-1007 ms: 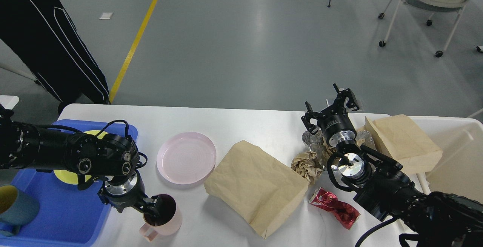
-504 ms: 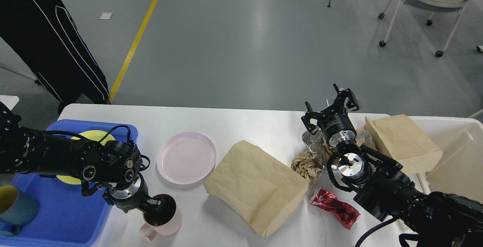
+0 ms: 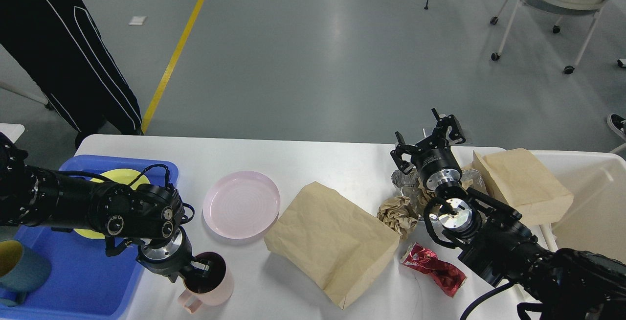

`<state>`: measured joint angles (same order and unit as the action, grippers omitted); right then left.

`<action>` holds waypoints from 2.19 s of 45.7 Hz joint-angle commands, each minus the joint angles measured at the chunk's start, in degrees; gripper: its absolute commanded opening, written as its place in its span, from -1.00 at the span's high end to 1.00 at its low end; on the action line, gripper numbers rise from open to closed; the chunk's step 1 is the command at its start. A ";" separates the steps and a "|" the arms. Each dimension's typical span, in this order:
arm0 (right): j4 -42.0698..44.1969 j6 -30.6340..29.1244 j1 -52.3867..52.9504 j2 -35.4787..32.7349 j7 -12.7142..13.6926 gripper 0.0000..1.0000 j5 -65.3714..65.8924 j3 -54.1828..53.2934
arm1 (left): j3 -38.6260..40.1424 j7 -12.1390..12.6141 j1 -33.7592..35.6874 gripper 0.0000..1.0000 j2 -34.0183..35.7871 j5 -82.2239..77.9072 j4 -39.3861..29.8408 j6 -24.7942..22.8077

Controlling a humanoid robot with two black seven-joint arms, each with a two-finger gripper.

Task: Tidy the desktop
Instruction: 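Lower the left gripper and grasp the pink mug, then lift the pink mug and set it down inside the blue tray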

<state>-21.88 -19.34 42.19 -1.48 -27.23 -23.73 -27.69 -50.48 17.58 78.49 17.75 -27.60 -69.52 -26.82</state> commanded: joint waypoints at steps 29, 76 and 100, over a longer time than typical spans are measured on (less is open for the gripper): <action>0.00 0.00 0.00 -0.01 -0.02 -1.00 0.00 0.00 | 1.00 -0.08 7.28 1.00 4.21 0.88 -2.37 -8.15; 0.00 0.00 0.00 -0.01 -0.02 -1.00 0.09 0.00 | 2.32 4.13 24.36 1.00 37.62 -1.58 1.41 -26.46; 0.00 0.00 0.00 -0.01 -0.02 -1.00 0.00 0.00 | -2.43 3.69 7.04 1.00 31.29 -1.67 3.69 -6.68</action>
<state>-21.90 -19.34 42.18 -1.49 -27.24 -23.72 -27.69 -52.96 21.44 88.89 50.39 -29.36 -66.40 -36.46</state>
